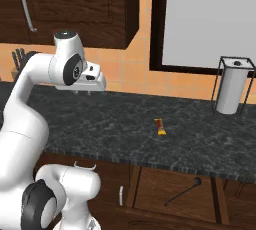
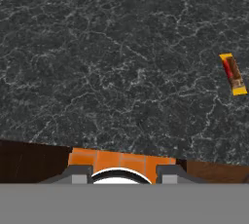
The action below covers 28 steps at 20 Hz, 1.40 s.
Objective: Pick the ladle from the drawer and place it on the counter.
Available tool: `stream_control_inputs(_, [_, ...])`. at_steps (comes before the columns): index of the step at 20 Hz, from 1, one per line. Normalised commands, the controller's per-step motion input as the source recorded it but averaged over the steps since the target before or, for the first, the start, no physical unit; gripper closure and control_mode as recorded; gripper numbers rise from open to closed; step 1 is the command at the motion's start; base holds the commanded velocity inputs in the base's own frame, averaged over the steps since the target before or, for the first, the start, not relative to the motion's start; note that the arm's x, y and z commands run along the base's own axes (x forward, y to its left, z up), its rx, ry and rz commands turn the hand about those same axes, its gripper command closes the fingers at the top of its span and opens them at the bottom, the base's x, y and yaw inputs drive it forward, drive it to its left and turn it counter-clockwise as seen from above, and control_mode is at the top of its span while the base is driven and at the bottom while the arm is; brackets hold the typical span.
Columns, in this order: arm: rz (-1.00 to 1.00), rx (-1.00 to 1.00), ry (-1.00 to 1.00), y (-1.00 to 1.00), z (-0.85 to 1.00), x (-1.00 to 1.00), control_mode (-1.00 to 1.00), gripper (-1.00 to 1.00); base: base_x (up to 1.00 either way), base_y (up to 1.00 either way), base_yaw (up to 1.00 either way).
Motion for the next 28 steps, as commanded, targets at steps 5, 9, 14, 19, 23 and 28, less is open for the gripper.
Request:
stream_control_inputs(5, [-0.02, 0.00, 0.08, -0.36, -0.28, -0.39, -1.00, -1.00, 0.00, 0.00, 0.00])
stream_control_inputs(9, [-0.01, -0.01, 0.11, -0.51, -0.62, -0.63, -1.00, -1.00, 0.00, 0.00, 0.00])
stream_control_inputs(14, [0.00, 0.00, 0.03, -0.46, -0.45, -0.35, -1.00, -1.00, 0.00, 0.00, 0.00])
stream_control_inputs(19, [-0.03, 0.00, 0.01, -0.33, -0.24, -0.18, -1.00, -1.00, 0.00, 0.00, 0.00])
stream_control_inputs(23, [0.00, 0.00, 0.00, -0.03, 0.00, 0.00, 1.00, -1.00, 0.00, -0.01, 0.00])
stream_control_inputs(28, [0.00, 0.00, 0.00, 0.00, 0.00, 0.00, 1.00, -1.00, -0.72, -0.86, 0.12])
